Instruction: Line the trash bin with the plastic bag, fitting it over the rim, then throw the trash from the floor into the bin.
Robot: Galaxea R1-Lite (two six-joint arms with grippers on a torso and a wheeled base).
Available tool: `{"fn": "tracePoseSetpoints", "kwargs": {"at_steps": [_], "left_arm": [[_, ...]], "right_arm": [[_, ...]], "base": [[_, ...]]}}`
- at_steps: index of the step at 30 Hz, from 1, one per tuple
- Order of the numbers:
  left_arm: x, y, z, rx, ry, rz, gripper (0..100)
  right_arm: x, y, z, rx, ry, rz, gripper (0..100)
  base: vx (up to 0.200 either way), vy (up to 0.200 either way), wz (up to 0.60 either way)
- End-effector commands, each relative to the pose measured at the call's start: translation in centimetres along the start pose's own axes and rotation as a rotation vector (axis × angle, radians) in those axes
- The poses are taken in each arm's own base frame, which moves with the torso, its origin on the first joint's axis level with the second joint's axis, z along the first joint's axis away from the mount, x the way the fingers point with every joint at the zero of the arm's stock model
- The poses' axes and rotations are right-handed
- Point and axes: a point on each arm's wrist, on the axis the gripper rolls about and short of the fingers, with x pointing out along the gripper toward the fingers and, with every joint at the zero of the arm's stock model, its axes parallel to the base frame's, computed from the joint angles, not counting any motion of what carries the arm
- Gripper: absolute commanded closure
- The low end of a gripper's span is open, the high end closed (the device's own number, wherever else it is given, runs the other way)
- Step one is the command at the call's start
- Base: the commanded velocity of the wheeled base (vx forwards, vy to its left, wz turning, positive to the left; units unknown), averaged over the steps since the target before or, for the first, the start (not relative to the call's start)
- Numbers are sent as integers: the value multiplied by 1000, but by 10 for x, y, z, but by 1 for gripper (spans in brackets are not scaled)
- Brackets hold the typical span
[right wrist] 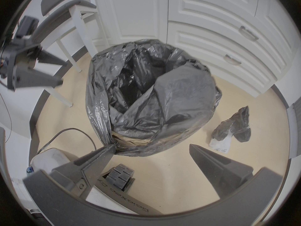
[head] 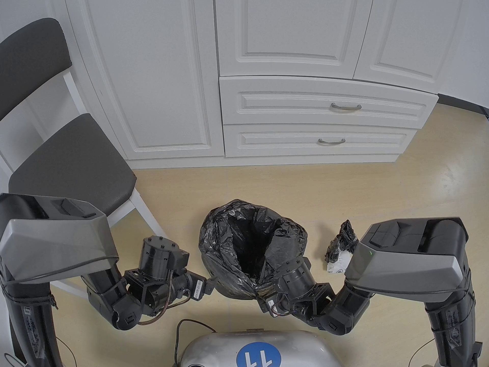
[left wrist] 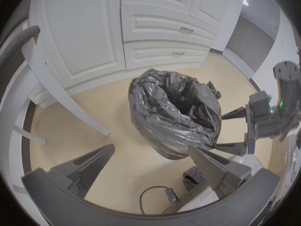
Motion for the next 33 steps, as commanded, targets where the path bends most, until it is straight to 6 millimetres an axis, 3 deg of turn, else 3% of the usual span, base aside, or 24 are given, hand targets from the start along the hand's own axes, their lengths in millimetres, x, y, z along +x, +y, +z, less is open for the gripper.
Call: {"fn": "tracePoseSetpoints", "kwargs": {"at_steps": [1,6,12,24,33], "left_arm": [[-1,8,9,-21,-38,17,0],[6,9,22,-35,-88,23,0],[27,8,20,-34,-81,40,0],[52,49,-6,-85,1,134,0],[61,60,-12,-105,13,134,0]], "right_arm": [[8,1,-4,8,7,8,0],[16,5,4,117,-9,65,0],[21,8,13,285,26,194,0],[-7,19,32,319,36,259,0],[-29,27,42,306,3,293,0]], "base": [[0,0,0],[0,0,0],[0,0,0],[0,0,0],[0,0,0]]}}
